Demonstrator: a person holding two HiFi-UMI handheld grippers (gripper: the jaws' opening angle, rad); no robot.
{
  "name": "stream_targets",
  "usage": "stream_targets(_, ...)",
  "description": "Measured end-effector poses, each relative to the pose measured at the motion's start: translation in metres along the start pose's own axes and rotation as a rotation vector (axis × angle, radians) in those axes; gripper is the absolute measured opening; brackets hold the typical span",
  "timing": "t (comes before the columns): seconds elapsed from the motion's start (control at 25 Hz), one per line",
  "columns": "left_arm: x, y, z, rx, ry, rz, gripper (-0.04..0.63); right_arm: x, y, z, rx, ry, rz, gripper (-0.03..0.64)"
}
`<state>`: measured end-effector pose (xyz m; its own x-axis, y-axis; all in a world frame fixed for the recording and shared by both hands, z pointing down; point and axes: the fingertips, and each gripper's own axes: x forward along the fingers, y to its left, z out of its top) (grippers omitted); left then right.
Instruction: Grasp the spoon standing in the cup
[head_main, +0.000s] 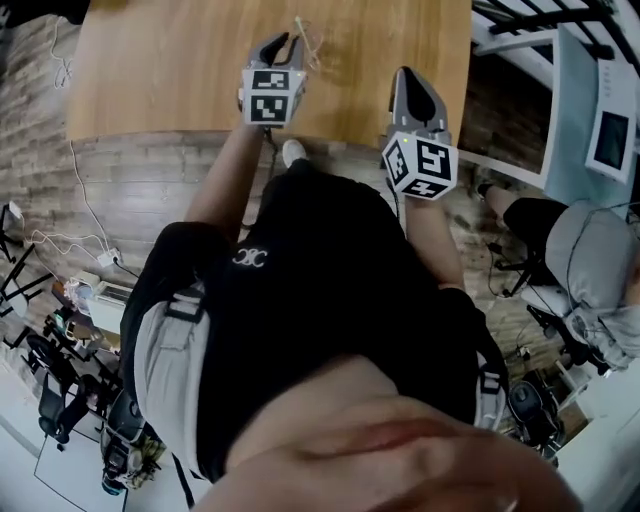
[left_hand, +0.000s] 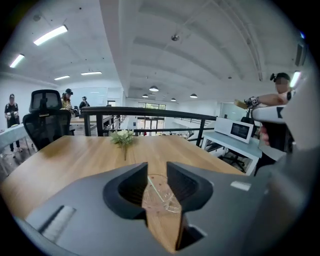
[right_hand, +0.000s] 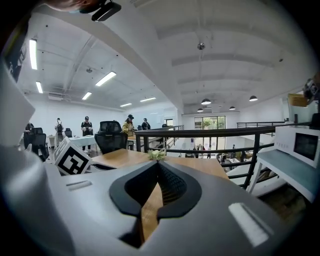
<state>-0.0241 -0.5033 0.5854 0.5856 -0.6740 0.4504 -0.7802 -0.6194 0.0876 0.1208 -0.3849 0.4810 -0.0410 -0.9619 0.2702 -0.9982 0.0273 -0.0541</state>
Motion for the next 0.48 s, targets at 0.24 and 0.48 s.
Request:
stream_targets(0.24, 0.047, 0.011, -0.012, 0.074, 0.113, -0.068, 0.147, -0.015, -0.028, -0.006, 0.033, 0.011, -0.102, 0.0)
stream_targets(0.48, 0.086, 0.015, -0.033, 0.048, 0.262, -0.165, 0.152, -0.034, -0.046, -0.012, 0.041, 0.035, -0.173, 0.0)
